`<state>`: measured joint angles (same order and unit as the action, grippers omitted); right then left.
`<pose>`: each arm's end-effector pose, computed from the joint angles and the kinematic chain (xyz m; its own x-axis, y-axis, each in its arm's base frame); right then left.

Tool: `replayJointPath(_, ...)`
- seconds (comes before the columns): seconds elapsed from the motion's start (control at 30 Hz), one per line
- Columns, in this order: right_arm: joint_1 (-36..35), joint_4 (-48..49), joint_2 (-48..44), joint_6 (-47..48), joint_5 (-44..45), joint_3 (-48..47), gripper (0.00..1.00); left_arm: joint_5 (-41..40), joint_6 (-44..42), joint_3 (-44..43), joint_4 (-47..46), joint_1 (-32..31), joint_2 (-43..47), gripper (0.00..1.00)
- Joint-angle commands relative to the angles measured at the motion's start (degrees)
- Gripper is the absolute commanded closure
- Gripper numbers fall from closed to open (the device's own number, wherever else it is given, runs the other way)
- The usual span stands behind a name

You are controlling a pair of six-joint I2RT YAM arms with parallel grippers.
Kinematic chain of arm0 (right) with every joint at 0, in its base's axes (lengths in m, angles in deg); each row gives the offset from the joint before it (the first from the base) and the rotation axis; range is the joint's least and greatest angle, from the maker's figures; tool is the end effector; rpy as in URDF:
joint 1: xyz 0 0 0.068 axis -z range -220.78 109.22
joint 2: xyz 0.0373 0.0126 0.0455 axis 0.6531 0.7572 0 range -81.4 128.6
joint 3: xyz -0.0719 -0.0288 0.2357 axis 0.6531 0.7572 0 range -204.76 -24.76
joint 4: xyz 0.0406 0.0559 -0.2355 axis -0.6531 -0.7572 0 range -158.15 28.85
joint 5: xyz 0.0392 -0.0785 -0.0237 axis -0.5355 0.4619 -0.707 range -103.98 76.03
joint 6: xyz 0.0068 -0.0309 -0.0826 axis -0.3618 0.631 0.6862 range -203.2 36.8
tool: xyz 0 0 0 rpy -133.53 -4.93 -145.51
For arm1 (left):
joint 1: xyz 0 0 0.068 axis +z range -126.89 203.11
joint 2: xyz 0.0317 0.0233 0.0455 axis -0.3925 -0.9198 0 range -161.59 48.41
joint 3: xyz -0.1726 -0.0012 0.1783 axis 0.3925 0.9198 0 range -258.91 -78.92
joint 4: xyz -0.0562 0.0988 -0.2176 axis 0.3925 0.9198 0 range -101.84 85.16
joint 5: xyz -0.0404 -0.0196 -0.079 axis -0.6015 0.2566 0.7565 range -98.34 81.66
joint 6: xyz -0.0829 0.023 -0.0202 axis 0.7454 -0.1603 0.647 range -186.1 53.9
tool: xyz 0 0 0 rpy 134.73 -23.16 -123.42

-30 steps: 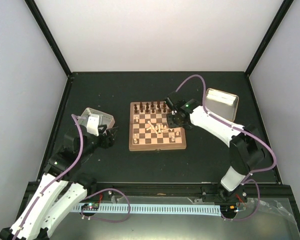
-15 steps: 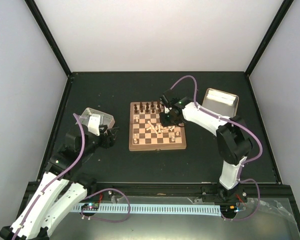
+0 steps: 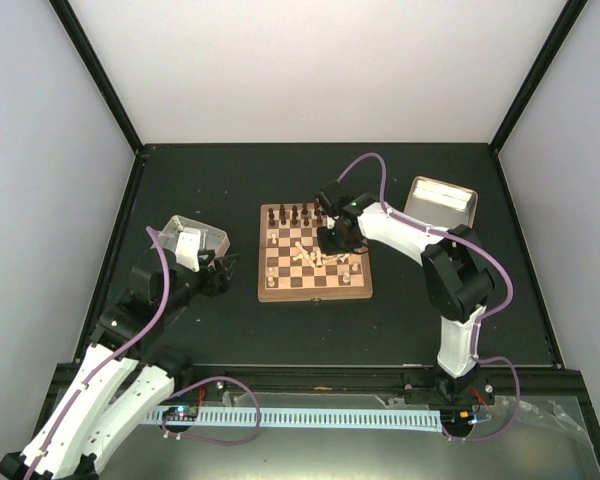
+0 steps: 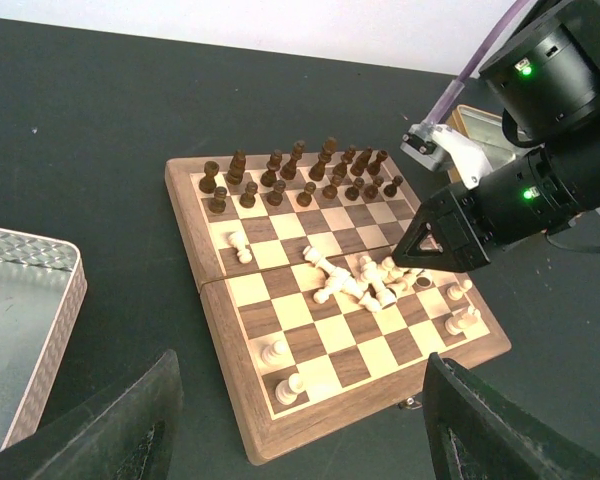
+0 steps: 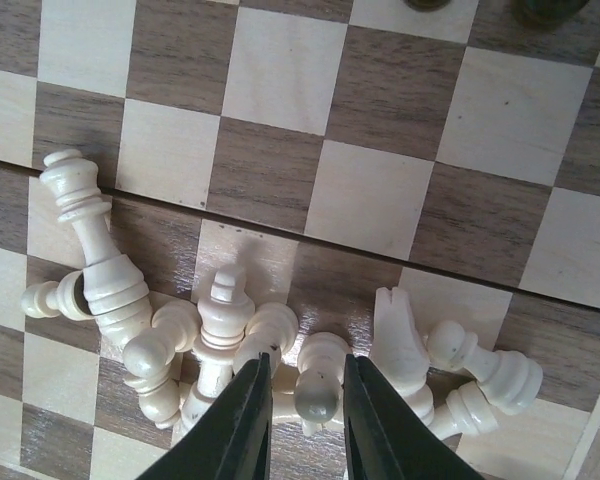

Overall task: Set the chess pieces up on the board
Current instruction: Pick up the chess piece from the chessboard.

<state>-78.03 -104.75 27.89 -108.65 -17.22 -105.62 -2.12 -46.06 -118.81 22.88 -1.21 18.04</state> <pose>0.2955 0.2305 0.1377 -0.9494 -0.1829 -0.2555 -0.2329 0.9555 0.1812 0.1484 -0.0764 0.2662 -0.5353 -0.1319 -0.8343 0.3357 0.8731 -0.3534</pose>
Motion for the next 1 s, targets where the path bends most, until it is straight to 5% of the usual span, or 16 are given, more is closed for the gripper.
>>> replayJointPath(0.0,-0.3,-1.3,1.2,0.1,1.9,-2.3,0.77,0.1,-0.7,-0.1,0.1,0.5,0.4,0.32)
replayJointPath(0.2,-0.3,-1.8,2.1,0.3,2.1,-2.8,0.84,0.0,-0.8,-0.1,0.1,0.5,0.5,0.32)
replayJointPath(0.7,-1.6,-2.9,2.3,0.1,3.4,-2.6,0.81,0.2,-0.8,-0.1,0.1,0.5,0.4,0.32)
replayJointPath(0.97,-2.3,0.0,-1.1,0.0,6.8,-2.3,0.91,0.3,-0.8,-0.1,0.1,0.5,0.5,0.32)
